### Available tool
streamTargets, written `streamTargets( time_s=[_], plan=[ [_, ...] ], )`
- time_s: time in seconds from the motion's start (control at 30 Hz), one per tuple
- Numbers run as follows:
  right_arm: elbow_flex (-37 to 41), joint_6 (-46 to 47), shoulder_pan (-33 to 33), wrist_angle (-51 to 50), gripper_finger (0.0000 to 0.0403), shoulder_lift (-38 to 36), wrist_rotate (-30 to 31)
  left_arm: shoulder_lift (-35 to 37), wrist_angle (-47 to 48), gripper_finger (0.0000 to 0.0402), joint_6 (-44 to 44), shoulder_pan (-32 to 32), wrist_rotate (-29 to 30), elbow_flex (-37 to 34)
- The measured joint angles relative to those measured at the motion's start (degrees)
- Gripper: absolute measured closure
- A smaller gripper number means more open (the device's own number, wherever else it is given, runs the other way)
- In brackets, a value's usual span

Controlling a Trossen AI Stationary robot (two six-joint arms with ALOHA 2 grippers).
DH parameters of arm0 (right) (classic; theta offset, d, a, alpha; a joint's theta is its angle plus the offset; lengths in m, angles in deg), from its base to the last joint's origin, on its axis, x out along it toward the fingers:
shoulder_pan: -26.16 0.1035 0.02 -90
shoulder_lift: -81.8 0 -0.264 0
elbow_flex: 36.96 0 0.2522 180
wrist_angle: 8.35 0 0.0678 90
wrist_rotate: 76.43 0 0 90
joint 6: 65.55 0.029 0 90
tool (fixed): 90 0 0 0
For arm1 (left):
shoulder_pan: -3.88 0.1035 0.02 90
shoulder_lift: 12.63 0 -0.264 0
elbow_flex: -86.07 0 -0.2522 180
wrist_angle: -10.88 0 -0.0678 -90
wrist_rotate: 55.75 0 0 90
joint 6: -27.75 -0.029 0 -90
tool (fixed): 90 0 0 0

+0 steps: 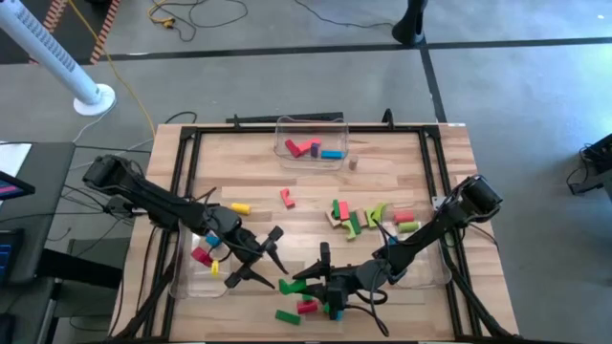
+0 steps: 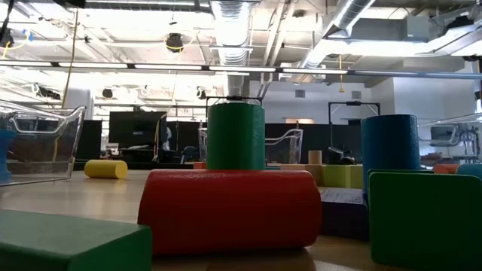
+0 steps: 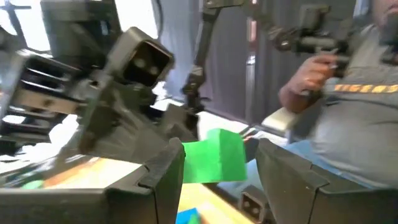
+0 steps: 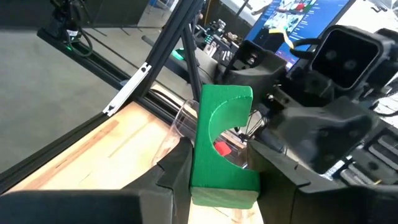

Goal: Sort blocks by size
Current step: Put the green arc block into the left transparent bin

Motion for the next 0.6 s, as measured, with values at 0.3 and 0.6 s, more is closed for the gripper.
streamTargets(
  time_s=[0.3, 0.6],
  plan=[
    [0.0, 0.6, -0.1, 0.0, 0.024, 0.0, 0.0, 6.6, 12.0, 0.0211, -7.8, -4.0, 14.4, 0.0],
    [0.0, 1.6, -0.9, 1.3, 0.024, 0.0, 2.4, 6.2, 15.4, 0.0181, -20.4, -16.4, 43.5, 0.0]
  ],
)
